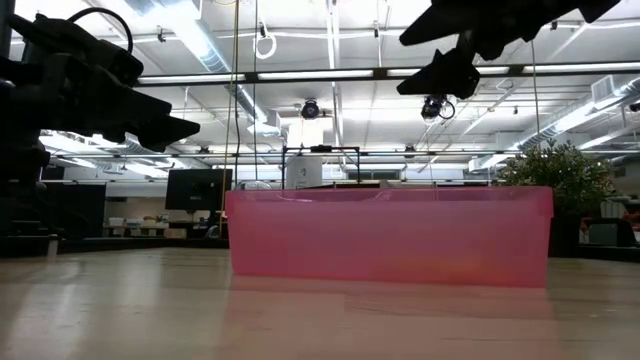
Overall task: Sort spring keychains
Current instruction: Return to Home Position
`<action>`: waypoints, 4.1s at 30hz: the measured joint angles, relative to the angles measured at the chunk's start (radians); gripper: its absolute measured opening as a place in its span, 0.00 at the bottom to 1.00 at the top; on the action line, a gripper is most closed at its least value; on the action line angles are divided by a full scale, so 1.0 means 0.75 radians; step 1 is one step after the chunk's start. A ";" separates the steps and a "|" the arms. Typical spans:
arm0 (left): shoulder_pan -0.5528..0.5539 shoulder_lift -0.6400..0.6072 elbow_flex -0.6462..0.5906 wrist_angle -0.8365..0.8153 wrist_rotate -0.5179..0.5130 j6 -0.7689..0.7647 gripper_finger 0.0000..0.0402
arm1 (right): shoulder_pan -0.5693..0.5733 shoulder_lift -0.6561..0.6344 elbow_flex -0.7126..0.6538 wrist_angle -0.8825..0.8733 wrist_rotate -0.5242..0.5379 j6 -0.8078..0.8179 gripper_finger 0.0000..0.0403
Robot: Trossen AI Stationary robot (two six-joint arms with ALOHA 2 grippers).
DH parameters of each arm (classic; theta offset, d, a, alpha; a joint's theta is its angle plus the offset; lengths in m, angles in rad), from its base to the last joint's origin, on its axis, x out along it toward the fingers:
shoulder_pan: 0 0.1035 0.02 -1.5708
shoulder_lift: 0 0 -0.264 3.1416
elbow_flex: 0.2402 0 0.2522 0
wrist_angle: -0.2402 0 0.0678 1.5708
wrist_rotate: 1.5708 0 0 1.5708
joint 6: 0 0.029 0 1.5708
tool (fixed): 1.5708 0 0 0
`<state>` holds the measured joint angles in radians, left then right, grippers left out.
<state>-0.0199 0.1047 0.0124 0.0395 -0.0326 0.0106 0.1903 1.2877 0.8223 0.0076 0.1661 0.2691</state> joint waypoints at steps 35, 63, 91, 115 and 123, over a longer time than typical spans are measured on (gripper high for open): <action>0.000 -0.001 0.000 0.000 0.000 0.000 0.84 | -0.185 -0.960 -1.019 0.949 -0.081 -0.131 0.90; 0.000 0.000 0.000 0.001 -0.001 0.000 0.84 | -0.185 -1.552 -1.066 0.027 0.040 -0.314 0.90; 0.000 0.000 0.000 0.001 -0.001 0.000 0.84 | -0.185 -1.552 -1.066 0.028 0.036 -0.301 0.90; 0.000 0.000 0.000 0.001 -0.001 0.000 0.84 | -0.185 -1.551 -1.064 0.029 0.037 -0.302 0.90; 0.000 0.000 0.000 0.000 -0.001 0.000 0.84 | -0.185 -1.551 -1.064 0.028 0.037 -0.302 0.90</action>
<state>-0.0197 0.1044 0.0121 0.0395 -0.0330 0.0105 0.0513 0.1242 0.0246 0.0288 0.1940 0.0425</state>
